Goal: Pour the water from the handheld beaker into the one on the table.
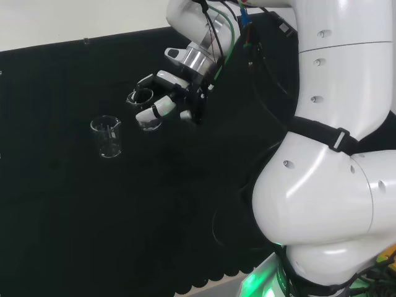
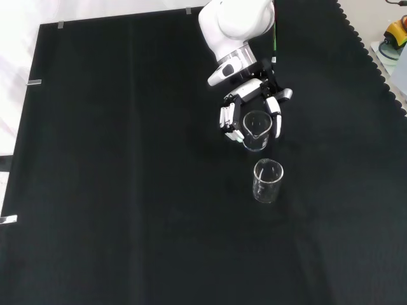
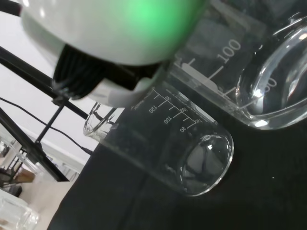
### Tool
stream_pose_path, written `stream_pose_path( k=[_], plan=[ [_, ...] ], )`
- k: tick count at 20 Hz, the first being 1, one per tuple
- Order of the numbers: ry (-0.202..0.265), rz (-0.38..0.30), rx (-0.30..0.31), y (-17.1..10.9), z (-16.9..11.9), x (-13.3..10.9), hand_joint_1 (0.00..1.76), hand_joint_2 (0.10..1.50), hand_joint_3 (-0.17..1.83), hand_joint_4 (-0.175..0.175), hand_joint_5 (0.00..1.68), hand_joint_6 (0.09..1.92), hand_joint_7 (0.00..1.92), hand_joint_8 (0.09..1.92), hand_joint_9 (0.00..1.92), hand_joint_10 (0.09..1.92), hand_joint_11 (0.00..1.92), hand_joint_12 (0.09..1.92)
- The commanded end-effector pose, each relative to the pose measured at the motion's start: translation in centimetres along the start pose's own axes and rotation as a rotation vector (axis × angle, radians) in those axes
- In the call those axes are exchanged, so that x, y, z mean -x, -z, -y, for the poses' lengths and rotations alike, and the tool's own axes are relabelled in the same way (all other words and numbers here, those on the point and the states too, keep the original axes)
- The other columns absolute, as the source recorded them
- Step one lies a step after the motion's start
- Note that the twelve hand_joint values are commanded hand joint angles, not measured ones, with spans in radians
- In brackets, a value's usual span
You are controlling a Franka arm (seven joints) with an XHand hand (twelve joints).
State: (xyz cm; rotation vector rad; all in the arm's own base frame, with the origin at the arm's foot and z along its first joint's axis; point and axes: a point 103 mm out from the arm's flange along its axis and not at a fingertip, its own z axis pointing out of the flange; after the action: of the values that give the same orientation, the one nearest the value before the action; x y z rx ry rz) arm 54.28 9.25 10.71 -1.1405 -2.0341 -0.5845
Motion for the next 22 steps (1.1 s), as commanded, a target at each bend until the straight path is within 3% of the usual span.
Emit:
stream_pose_path(
  k=[1, 22],
  plan=[
    [-0.002, 0.026, -0.026, 0.7, 0.1, -0.5, 1.44, 0.48, 0.93, -0.175, 1.24, 0.83, 1.52, 0.33, 1.24, 0.93, 0.86, 0.94],
    [-0.023, 0.186, -0.166, 1.2, 0.1, -3.1, 1.44, 0.47, 0.93, -0.175, 1.24, 0.82, 1.53, 0.32, 1.26, 0.91, 0.87, 0.93]
  ],
)
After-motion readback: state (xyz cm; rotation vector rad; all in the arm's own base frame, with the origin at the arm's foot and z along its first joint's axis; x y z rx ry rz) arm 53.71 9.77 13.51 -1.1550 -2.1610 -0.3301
